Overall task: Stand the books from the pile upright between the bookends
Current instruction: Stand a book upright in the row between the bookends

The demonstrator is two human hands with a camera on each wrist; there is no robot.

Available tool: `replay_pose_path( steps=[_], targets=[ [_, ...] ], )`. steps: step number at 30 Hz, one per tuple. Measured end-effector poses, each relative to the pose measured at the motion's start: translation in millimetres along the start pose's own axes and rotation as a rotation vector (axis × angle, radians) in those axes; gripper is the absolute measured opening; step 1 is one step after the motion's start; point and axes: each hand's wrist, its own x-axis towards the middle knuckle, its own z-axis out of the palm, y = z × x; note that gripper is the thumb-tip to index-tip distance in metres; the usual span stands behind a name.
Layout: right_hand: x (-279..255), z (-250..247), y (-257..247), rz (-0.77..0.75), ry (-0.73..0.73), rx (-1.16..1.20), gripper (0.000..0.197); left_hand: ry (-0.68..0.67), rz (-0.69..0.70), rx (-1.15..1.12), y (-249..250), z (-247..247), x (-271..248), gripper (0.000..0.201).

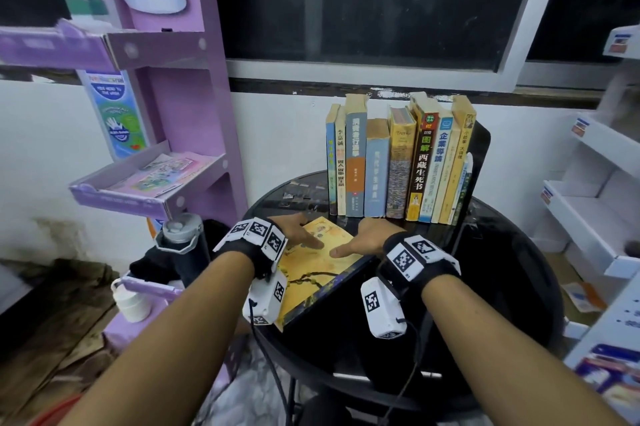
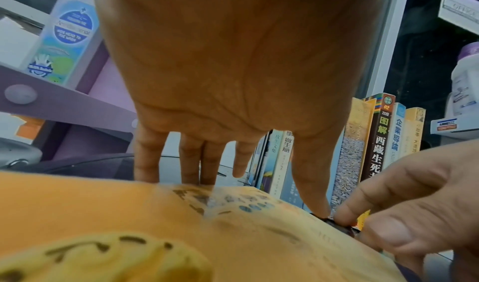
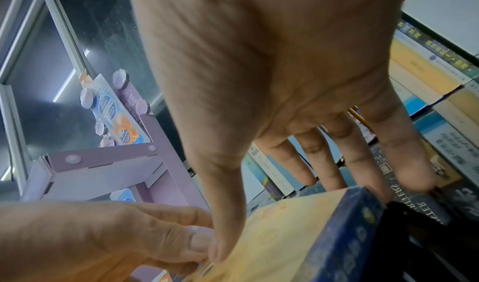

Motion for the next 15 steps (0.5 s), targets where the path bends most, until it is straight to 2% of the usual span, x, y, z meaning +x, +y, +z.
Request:
replay_pose_path(
  steps=[4,9,13,15],
  targets=[
    [3.5,7.0,-3.4,0.0,0.035,-0.039,0.06,0.095,-0.046,0.137,-1.7,4.1,5.5,0.095],
    [8.7,16.0,0.3,0.044,0.072,-0.033,0.057,0.157,-0.025,0.195,-5.6,11.3,9.1,0.093],
    [8.9,16.7,0.7,0.057,0.041,0.02,0.055,0.177,-0.019,0.19,-8.1,11.1,9.1,0.096],
    [9.1,18.5,2.6,0.041,0.019,0.032,0.063,0.172,-0.023,0.187,-8.3,10.5,8.7,0.097]
  ],
)
